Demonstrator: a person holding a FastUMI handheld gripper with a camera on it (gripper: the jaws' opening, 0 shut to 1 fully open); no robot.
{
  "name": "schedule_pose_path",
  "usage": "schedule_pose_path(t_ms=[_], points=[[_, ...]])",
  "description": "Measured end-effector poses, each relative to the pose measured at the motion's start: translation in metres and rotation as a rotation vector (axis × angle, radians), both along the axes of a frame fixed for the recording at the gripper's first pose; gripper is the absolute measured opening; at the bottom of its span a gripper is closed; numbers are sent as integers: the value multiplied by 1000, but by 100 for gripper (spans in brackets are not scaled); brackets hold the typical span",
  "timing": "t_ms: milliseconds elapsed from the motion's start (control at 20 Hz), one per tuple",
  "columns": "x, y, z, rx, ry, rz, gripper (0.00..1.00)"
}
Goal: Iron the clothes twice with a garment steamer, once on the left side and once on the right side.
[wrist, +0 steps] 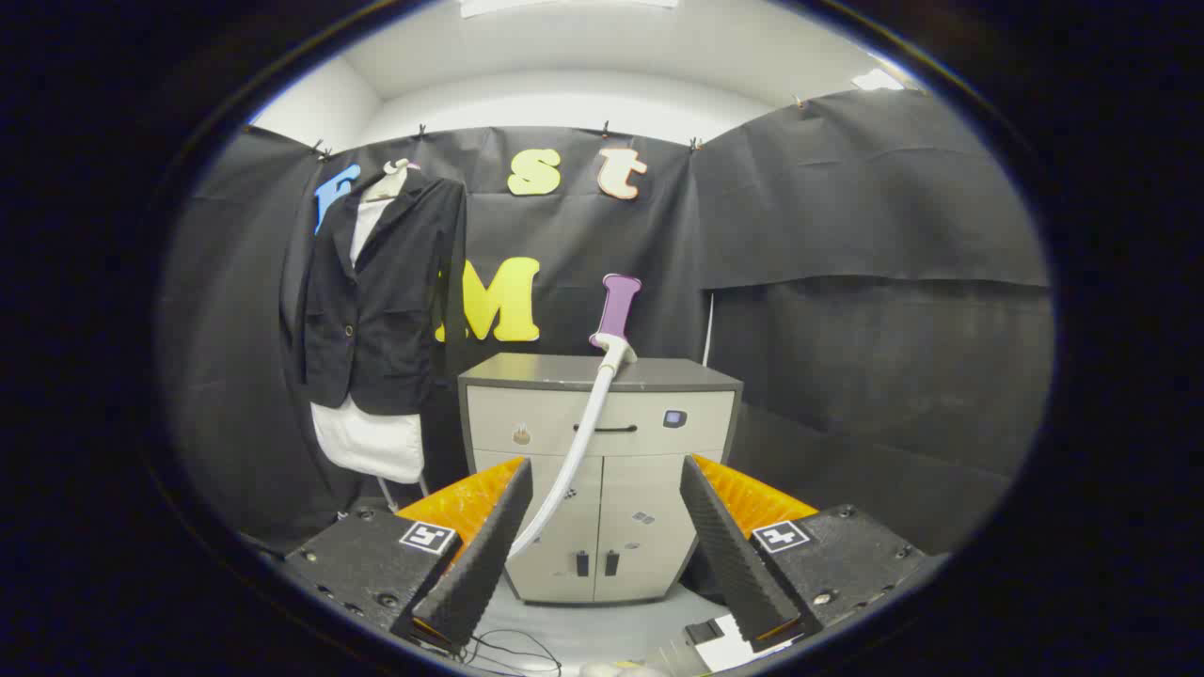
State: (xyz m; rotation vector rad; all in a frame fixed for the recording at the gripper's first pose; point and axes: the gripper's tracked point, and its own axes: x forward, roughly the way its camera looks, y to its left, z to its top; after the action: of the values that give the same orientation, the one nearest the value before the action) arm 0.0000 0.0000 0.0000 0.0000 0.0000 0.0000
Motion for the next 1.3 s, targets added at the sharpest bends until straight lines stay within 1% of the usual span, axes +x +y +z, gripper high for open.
schedule_pose_path(t_ms=[200, 700, 850, 1050, 1200, 1300], points=[[-2, 7, 0, 3, 2, 17, 100], [-2, 10, 0, -5, 7, 22, 99], [4, 8, 3, -11, 13, 20, 99], [28, -4, 16, -4, 20, 8, 99], [64, -22, 36, -46, 1, -12, 99], [93, -30, 53, -34, -10, -9, 100]])
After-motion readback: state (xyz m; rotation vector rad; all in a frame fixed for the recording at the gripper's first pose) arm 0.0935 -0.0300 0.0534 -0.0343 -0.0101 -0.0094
